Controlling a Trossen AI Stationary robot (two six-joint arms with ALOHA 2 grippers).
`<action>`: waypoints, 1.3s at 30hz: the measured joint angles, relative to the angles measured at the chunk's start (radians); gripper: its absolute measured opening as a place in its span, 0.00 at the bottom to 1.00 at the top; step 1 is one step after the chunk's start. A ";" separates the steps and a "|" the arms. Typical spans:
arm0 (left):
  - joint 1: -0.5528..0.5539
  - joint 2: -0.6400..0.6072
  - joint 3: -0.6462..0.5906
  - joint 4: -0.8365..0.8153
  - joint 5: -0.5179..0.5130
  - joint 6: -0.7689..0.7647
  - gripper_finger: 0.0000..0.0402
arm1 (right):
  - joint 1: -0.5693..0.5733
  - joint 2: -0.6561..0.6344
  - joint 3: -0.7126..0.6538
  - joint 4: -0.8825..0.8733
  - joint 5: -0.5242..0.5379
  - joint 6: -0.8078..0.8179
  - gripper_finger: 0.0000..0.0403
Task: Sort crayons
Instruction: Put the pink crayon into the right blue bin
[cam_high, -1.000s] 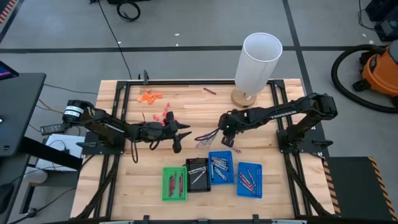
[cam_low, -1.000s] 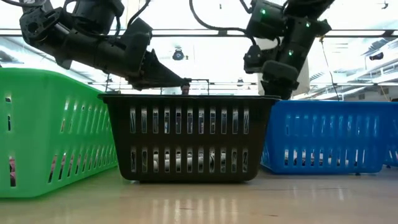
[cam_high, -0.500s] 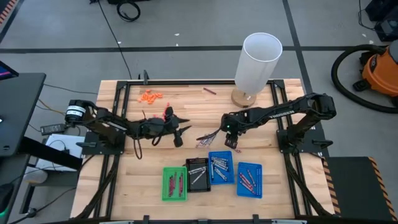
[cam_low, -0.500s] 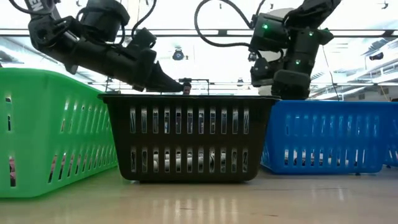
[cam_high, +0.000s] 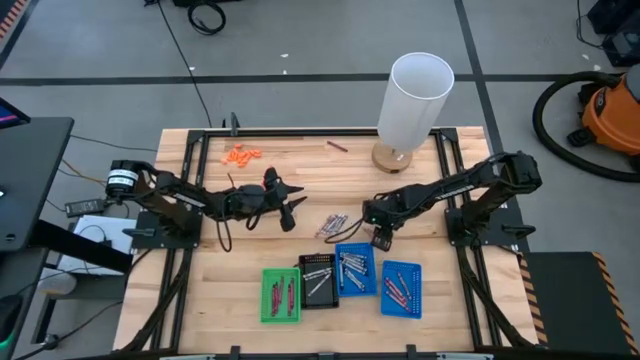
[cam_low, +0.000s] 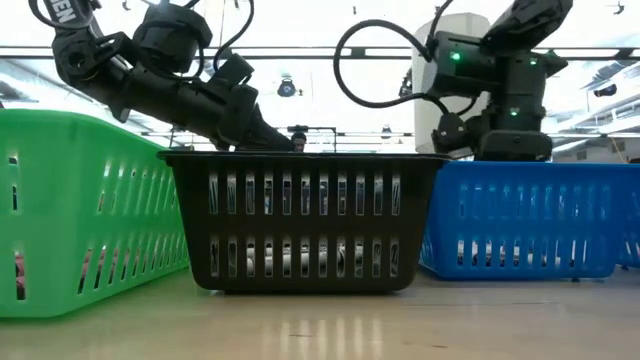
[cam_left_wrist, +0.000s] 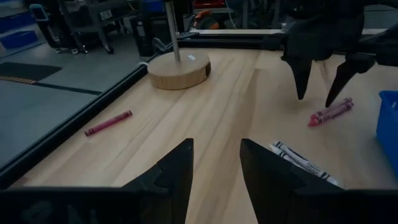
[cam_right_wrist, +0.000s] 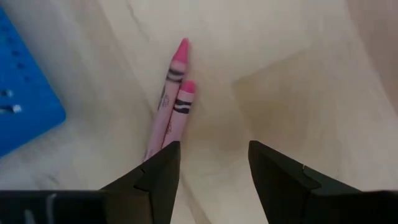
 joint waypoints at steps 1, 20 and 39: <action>-0.002 0.000 0.000 -0.001 0.001 0.000 0.35 | 0.008 0.000 0.000 -0.007 0.004 0.005 0.49; -0.004 0.000 0.000 0.003 0.001 -0.004 0.35 | 0.055 -0.076 0.006 -0.028 -0.065 0.053 0.49; -0.004 0.000 0.000 0.003 0.000 -0.004 0.35 | 0.065 -0.035 -0.029 -0.009 0.002 0.056 0.49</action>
